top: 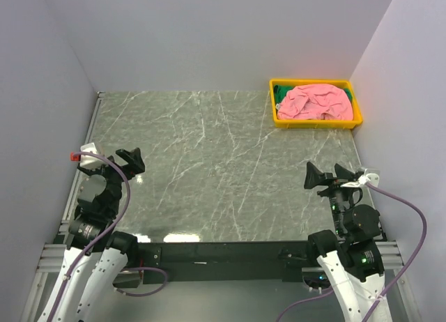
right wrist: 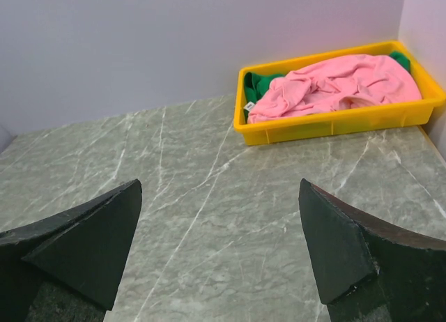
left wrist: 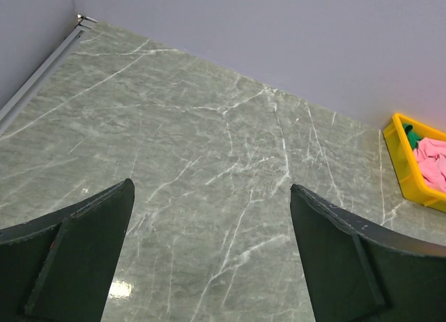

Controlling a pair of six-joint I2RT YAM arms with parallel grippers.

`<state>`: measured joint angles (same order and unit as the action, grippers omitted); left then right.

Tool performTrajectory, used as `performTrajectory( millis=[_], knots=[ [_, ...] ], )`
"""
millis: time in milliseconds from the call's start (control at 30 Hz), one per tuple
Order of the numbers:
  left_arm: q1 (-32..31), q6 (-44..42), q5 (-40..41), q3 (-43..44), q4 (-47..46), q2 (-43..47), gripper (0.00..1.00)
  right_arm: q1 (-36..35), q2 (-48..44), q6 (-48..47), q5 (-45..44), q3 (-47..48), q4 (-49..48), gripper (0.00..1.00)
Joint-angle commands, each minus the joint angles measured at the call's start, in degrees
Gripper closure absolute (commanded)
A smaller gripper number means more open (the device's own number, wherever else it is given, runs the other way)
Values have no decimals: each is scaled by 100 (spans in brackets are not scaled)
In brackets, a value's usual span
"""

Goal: Fold and stack the t-shirts
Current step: Grab the tshirt from the pile

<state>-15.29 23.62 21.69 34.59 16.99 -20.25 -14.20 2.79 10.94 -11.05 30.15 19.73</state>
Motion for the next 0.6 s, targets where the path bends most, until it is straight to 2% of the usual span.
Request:
performTrajectory(
  millis=[0,167,300,433,567],
  knots=[
    [35,-33,-121,21,-197,-93,0,22,291,153,32,174,-92,1],
    [35,-94,-428,-22,-301,-58,0,22,1187,602,-3,631,66,1],
    [-70,-138,-570,-49,-320,-14,1,22,2485,1110,-46,1246,23,1],
    [-211,-208,-447,-101,-250,117,0,22,3648,1217,94,1783,-336,1],
    [-317,-243,-412,-128,-205,293,1,48,4869,1446,-677,2319,-654,0]
  ],
)
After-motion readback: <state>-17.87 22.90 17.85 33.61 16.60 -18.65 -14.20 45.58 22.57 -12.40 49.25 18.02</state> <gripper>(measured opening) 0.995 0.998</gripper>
